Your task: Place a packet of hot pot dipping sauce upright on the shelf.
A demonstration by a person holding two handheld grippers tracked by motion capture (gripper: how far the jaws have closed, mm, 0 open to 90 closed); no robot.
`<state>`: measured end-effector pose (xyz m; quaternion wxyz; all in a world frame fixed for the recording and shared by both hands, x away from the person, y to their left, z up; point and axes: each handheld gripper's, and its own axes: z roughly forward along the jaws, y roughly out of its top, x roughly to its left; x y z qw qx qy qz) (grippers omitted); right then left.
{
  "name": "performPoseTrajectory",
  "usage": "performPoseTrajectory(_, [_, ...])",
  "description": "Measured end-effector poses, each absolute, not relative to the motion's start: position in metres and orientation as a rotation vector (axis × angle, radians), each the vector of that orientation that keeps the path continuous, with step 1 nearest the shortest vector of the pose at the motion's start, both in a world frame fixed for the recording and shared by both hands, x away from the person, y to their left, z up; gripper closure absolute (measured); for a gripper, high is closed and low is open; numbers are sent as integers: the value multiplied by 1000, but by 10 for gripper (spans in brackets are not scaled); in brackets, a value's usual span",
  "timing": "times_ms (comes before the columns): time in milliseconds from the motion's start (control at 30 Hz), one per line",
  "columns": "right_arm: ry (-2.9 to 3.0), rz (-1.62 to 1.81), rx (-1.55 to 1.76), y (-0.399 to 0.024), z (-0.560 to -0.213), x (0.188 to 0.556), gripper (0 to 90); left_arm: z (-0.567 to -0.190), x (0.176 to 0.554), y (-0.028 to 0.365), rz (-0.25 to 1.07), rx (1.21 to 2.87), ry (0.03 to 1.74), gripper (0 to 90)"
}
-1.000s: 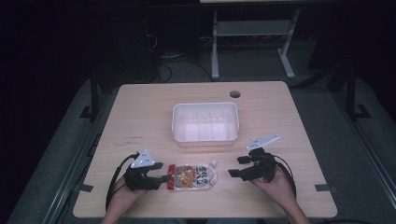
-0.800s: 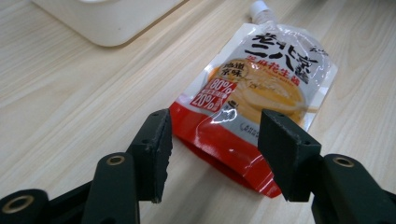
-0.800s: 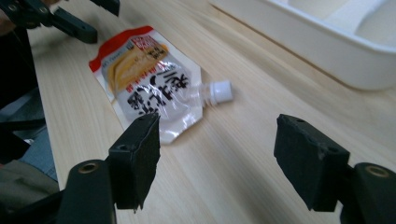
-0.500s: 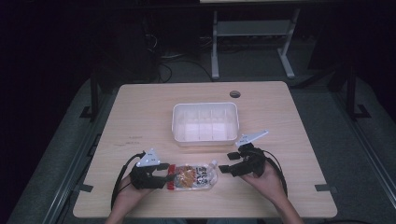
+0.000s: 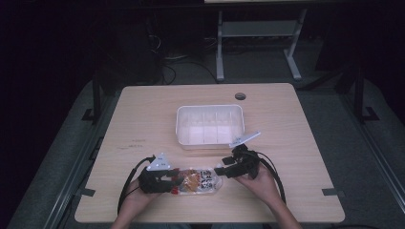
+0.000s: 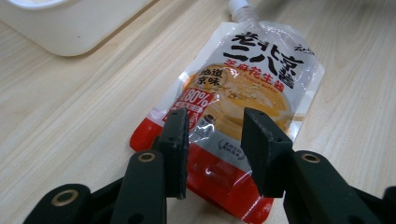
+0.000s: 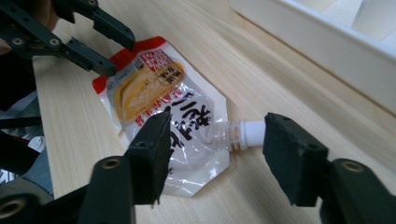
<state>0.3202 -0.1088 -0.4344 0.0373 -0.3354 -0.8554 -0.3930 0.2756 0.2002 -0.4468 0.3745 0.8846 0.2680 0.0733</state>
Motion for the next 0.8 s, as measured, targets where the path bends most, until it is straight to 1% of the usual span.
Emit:
performPoseTrajectory(167, [-2615, -1156, -1058, -109, -440, 321, 482, -449, 275, 197, 207, 2308, 675, 645])
performPoseTrajectory(333, [-2610, -1126, -1064, -108, -444, 318, 512, -450, 275, 196, 221, 2326, 677, 674])
performPoseTrajectory(433, [-2591, -1102, -1081, -112, -449, 315, 512, -450, 274, 195, 230, 2332, 678, 690])
performPoseTrajectory(600, [-2533, -1107, -1094, -119, -451, 314, 515, -452, 274, 195, 229, 2333, 686, 691])
performPoseTrajectory(800, [-2494, -1068, -1088, -117, -458, 313, 520, -453, 273, 194, 233, 2335, 691, 693])
